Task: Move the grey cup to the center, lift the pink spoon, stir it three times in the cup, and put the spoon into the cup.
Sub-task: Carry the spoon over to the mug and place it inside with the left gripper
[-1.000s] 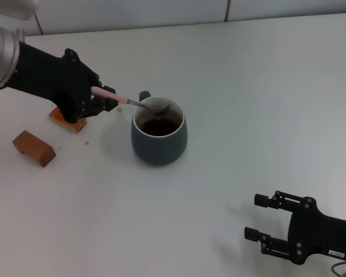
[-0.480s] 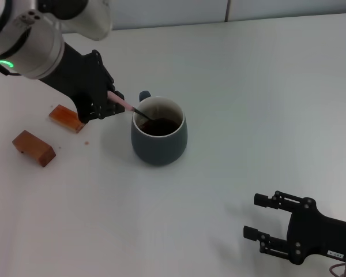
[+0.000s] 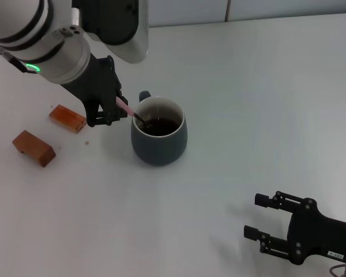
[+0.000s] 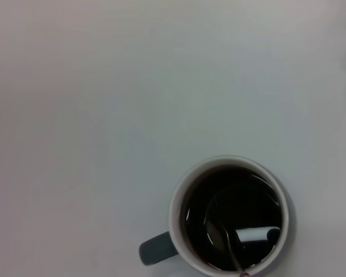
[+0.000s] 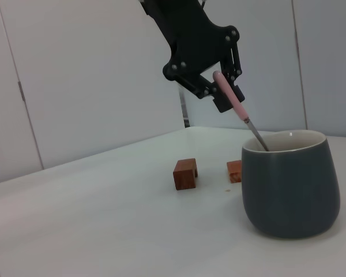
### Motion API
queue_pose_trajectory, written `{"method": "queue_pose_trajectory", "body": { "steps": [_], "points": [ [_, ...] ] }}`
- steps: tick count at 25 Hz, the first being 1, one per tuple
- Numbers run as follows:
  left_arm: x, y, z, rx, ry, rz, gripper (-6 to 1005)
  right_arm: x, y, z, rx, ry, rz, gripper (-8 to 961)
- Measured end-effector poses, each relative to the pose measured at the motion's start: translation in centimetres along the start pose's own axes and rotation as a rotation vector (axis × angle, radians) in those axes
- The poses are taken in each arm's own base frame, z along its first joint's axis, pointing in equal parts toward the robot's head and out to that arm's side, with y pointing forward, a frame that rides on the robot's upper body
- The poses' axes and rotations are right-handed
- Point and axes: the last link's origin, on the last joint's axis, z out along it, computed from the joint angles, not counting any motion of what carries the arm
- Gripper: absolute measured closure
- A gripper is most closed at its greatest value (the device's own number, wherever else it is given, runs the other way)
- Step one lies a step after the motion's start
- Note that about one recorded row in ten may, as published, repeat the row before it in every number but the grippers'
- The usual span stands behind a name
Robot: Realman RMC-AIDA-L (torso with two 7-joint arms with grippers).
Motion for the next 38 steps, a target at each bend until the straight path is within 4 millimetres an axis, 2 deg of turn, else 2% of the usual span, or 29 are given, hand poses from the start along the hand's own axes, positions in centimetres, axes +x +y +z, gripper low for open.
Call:
{"method": "queue_pose_trajectory", "body": {
  "steps": [5, 7, 12, 20, 28, 32, 38],
  "points": [
    [0.7, 0.3, -0.2, -0.003, 0.005, 0.026, 873, 0.0, 0.0, 0.0, 0.000, 0.001, 0.000, 249],
    [1.7, 0.7, -0.3, -0.009, 0.039, 0.057, 873, 0.0, 0.0, 0.0, 0.001, 0.001, 0.001, 249],
    [2.6, 0.4, 0.0, 0.008, 0.044, 0.071, 873, 0.0, 0.0, 0.0, 0.001, 0.001, 0.003, 249],
    [2.0, -0.3, 0.0, 0.052, -0.015, 0.040, 873, 0.1, 0.2, 0.0, 0.000, -0.001, 0.007, 249],
    [1.5, 0.4, -0.2, 0.008, -0.056, 0.033, 872, 0.1, 0.3, -0.1, -0.003, -0.003, 0.010, 249],
    [2.1, 1.1, -0.5, -0.021, -0.016, 0.045, 872, 0.2, 0.4, -0.1, -0.004, -0.002, 0.013, 249],
    [2.6, 1.1, -0.2, -0.016, 0.015, 0.053, 872, 0.2, 0.5, -0.1, -0.008, 0.000, 0.016, 249]
  ]
}}
